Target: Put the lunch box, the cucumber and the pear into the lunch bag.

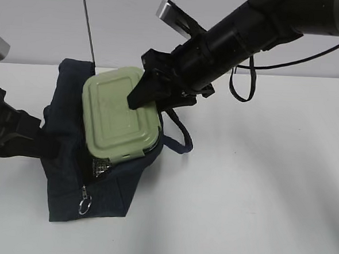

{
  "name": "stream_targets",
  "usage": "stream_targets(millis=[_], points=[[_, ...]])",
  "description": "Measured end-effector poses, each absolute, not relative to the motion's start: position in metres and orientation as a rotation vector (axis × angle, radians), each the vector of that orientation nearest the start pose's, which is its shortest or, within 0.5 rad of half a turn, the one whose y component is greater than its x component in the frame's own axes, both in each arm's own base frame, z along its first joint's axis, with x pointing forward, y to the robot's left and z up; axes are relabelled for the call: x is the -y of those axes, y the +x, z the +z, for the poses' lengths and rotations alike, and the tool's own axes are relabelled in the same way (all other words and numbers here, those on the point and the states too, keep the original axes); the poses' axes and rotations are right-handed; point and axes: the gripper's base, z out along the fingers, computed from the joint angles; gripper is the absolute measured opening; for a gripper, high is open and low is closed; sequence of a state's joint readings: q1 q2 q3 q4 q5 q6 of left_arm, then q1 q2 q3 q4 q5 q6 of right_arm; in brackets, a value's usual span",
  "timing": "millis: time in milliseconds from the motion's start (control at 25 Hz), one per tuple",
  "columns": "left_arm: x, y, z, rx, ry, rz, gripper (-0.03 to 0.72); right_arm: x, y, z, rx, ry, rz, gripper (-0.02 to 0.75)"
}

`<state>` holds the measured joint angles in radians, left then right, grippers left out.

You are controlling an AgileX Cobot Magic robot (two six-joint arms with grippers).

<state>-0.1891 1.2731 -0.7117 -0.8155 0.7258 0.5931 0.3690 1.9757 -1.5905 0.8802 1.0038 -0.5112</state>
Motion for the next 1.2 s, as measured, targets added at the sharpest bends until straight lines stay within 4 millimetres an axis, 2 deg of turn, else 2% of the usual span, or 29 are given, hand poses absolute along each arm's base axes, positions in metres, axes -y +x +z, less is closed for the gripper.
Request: stream_targets(millis=[440,560,720,1040,1200], points=[[0.087,0.217,0.242,-2.548,0.326,-0.753,0.002,-0.208,0.379,0.251,-2.579,-0.548,0.999,0.365],[0.087,0.217,0.242,-2.544,0.324,-0.748,0.002,-0.214,0.379,0.246,-2.58,-0.55,1.006,0.365],[0.086,0.217,0.242,-2.543,0.324,-0.744,0.002,-0.233,0.377,0.233,-2.588,-0.545,1.034,0.365],[0.086,0.218,0.242,-2.537,0.322,-0.732,0.002,-0.258,0.377,0.228,-2.55,-0.58,1.029,0.367],[0.085,0.219,0.242,-2.534,0.322,-0.721,0.002,-0.267,0.377,0.222,-2.547,-0.591,1.025,0.403]])
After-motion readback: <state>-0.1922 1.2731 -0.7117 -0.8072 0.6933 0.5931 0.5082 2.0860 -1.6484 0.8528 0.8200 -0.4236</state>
